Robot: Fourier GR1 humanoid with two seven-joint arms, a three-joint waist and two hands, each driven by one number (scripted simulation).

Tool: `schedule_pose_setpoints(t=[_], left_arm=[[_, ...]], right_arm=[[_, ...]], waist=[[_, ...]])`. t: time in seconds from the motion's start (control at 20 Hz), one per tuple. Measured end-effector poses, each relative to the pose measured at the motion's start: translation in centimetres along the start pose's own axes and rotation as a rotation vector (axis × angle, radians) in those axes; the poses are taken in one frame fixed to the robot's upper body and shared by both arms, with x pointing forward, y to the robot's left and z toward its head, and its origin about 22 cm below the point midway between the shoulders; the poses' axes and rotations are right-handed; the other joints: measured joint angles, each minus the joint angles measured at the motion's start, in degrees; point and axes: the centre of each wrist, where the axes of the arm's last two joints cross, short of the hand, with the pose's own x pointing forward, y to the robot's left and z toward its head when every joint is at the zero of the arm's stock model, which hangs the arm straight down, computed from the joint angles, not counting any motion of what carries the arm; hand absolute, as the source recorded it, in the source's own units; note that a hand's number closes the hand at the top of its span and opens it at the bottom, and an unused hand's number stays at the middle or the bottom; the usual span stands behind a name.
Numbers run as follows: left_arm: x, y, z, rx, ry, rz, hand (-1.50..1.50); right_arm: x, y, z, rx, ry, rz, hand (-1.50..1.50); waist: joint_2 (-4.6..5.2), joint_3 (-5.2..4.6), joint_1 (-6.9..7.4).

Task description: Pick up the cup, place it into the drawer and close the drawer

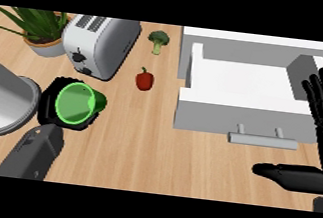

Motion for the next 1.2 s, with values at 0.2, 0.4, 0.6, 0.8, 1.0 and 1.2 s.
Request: schedule_pose_setpoints(t=[0.2,0.4,0.6,0.8,1.0,1.2], left_arm=[[1.2,-2.2,-3.4,-0.089,-0.060,0.002,1.50],[2.9,-6.5,-7.4,-0.169,-0.111,-0.006,1.50],[4.9,-11.1,-10.3,-0.234,-0.134,-0.010,1.50],[7.3,-15.7,-12.7,-0.284,-0.134,-0.030,1.50],[9.9,-20.0,-15.0,-0.322,-0.132,-0.065,1.50],[11.2,-23.6,-16.4,-0.337,-0.110,-0.095,1.50]], right_arm=[[0.0,-0.3,0.5,-0.006,0.001,0.000,-1.50],[-0.3,-1.1,1.3,-0.016,0.009,0.002,-1.50],[-0.5,-1.1,1.4,-0.016,0.010,0.004,-1.50],[-0.3,-1.3,1.1,-0.013,0.011,-0.002,-1.50],[-0.2,-1.6,0.8,-0.015,0.004,-0.001,-1.50],[-0.5,-1.7,0.7,-0.012,0.007,0.000,-1.50]], waist=[[-0.16,0.05,0.25],[-0.35,0.10,0.54],[-0.31,0.09,0.54],[-0.22,0.08,0.29],[-0.11,0.07,0.00],[0.00,0.05,-0.34]])
